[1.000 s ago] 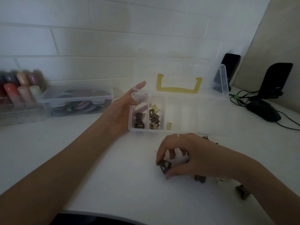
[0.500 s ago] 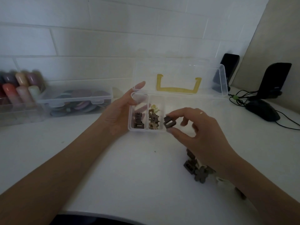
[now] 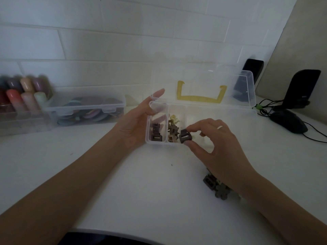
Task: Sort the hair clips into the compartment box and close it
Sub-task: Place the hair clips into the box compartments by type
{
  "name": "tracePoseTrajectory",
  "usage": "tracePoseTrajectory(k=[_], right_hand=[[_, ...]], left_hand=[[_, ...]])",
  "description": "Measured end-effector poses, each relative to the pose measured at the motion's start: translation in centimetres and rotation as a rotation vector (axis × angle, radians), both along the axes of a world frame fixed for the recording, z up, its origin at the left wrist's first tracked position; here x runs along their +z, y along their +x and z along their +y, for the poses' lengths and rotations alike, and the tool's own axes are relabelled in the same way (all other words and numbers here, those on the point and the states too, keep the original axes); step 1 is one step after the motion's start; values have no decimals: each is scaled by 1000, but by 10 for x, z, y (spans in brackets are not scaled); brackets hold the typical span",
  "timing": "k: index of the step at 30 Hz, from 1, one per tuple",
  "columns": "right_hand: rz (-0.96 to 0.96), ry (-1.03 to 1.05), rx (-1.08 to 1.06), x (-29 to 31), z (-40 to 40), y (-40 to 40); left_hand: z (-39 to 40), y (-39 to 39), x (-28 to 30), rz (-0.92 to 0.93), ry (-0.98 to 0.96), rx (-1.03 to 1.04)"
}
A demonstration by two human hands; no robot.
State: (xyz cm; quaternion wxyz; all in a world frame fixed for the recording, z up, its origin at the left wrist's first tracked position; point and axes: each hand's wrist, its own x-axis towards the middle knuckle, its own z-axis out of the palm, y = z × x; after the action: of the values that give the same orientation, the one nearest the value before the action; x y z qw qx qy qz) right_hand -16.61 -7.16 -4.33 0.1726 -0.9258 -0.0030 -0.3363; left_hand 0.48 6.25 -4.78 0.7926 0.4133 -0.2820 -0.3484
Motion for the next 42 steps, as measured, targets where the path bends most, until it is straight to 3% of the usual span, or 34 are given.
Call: tracePoseTrajectory(k=[4, 7, 15, 20, 27, 36, 42], right_hand=[[-105, 0, -14, 8, 7, 10], [-124, -147, -23, 22, 20, 27], [43, -333, -239, 46, 44, 70], [-42, -256, -182, 41, 41, 53], [359, -21, 170, 42, -2, -1], [1019, 116, 105, 58, -38, -37], [1051, 121, 135, 50, -34, -34]], left_hand=[[-1, 1, -2, 0, -15, -7], [-1, 2, -3, 25, -35, -15], [-1, 2, -3, -3, -30, -51], [-1, 4, -3, 56, -52, -69], [-1, 1, -1, 61, -15, -58], [0, 3, -3, 52, -1, -48], [0, 1, -1, 46, -18, -62]])
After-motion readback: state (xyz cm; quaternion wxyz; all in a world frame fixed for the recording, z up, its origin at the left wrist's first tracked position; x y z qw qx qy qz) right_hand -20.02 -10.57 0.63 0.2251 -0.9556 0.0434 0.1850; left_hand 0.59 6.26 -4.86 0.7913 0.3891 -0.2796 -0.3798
